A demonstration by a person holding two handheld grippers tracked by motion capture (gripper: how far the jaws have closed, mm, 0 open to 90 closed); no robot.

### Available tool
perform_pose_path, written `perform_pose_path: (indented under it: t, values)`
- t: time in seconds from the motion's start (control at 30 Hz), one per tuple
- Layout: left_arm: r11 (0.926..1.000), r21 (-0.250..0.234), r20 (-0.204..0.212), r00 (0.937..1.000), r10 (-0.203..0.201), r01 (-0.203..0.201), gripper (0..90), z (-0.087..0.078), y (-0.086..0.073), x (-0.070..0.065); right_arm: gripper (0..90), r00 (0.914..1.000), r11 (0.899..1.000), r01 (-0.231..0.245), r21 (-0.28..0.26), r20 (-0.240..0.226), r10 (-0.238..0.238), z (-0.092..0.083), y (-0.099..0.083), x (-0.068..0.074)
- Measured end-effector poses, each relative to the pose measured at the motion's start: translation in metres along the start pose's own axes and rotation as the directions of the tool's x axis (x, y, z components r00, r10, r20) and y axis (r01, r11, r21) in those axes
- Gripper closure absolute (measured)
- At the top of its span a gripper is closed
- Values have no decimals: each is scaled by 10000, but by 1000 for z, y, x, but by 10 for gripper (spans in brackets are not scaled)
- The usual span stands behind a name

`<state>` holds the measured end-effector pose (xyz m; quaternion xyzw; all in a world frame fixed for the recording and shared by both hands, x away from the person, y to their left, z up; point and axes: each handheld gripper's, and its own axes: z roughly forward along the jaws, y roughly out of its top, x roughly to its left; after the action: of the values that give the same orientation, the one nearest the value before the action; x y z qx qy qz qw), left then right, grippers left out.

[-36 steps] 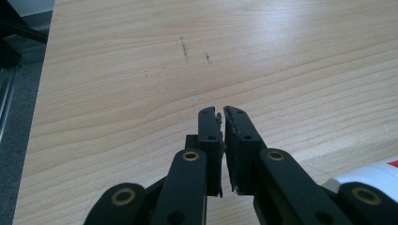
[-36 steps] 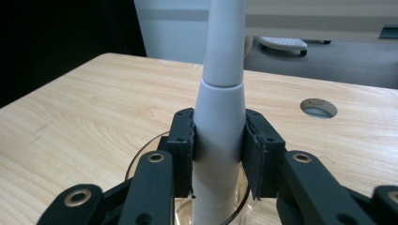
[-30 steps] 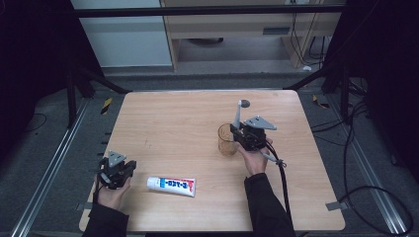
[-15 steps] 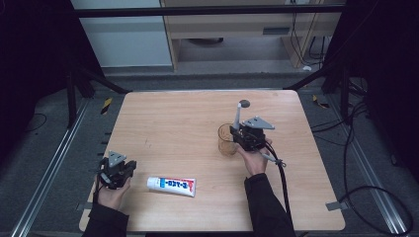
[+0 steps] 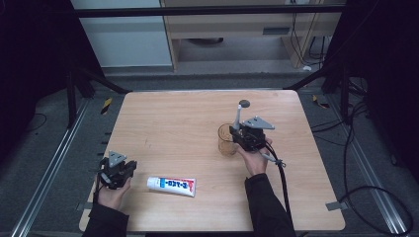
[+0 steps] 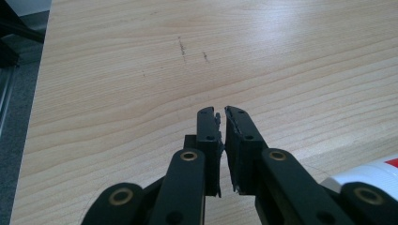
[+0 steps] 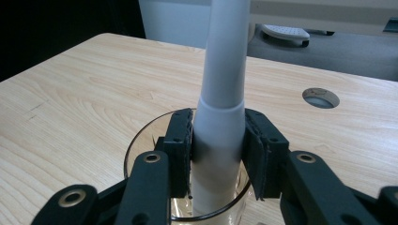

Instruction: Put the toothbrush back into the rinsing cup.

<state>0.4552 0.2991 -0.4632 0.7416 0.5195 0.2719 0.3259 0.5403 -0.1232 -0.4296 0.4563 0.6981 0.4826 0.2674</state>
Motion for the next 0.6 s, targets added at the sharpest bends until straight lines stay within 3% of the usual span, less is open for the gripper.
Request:
perform_pose_path:
  t: [0.6]
  values:
    - [10000, -1, 9, 10000, -17, 17, 830, 0, 0, 0, 601, 10000, 10000, 31, -54, -24, -31, -2, 1, -1]
